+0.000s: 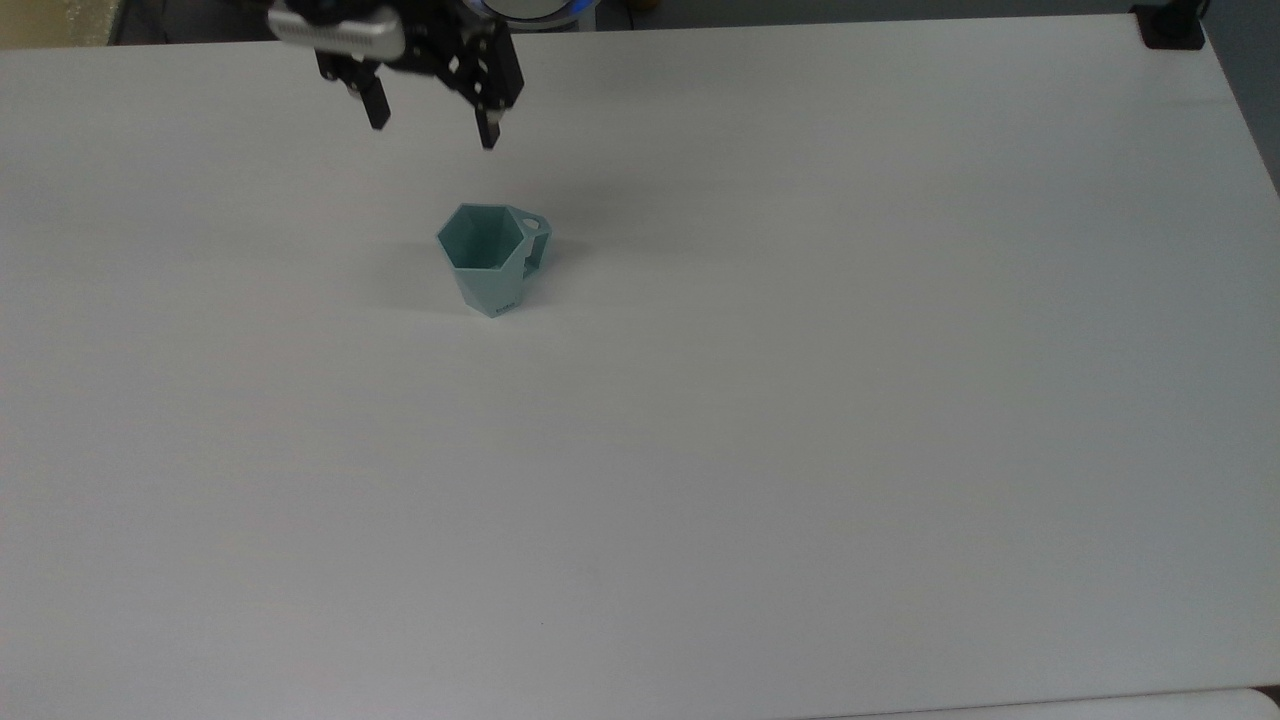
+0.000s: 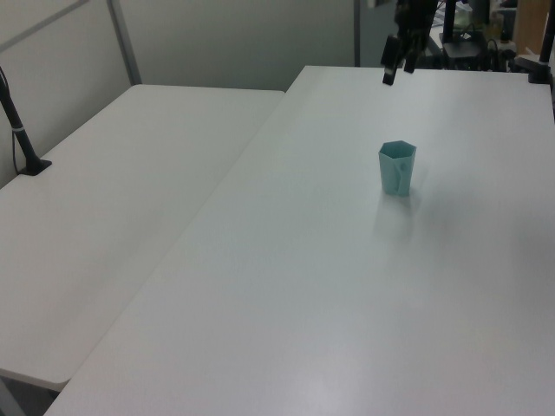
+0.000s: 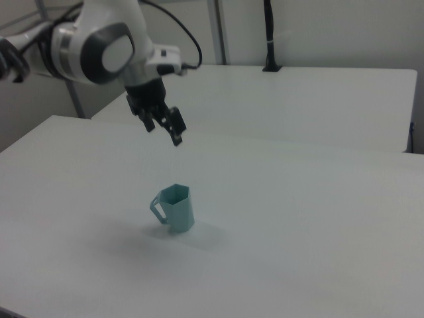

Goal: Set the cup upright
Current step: 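Open the gripper and raise it away from the upright mug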

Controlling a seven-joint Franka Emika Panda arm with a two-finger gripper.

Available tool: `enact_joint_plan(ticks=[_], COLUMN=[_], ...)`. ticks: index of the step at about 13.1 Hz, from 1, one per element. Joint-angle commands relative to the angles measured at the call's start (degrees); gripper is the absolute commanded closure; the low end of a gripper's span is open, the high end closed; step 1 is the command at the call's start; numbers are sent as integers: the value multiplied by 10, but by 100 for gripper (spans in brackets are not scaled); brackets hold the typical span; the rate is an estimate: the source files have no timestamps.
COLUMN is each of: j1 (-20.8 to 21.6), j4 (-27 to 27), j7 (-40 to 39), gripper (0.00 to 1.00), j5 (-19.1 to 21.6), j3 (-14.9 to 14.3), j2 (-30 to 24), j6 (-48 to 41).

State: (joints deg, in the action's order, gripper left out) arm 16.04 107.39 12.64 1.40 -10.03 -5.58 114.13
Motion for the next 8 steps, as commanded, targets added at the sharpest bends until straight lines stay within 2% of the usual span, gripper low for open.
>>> enact_joint_plan(ticks=[1, 3, 5, 8], j1=[-19, -33, -47, -46], j4=[-26, -74, -82, -90], j7=[-101, -190, -194, -191], gripper=[0, 0, 0, 0], j5=[1, -30, -31, -30], j3=[-3, -3, -3, -3], j2=[-19, -15, -16, -17], j6=[-91, -216, -223, -230])
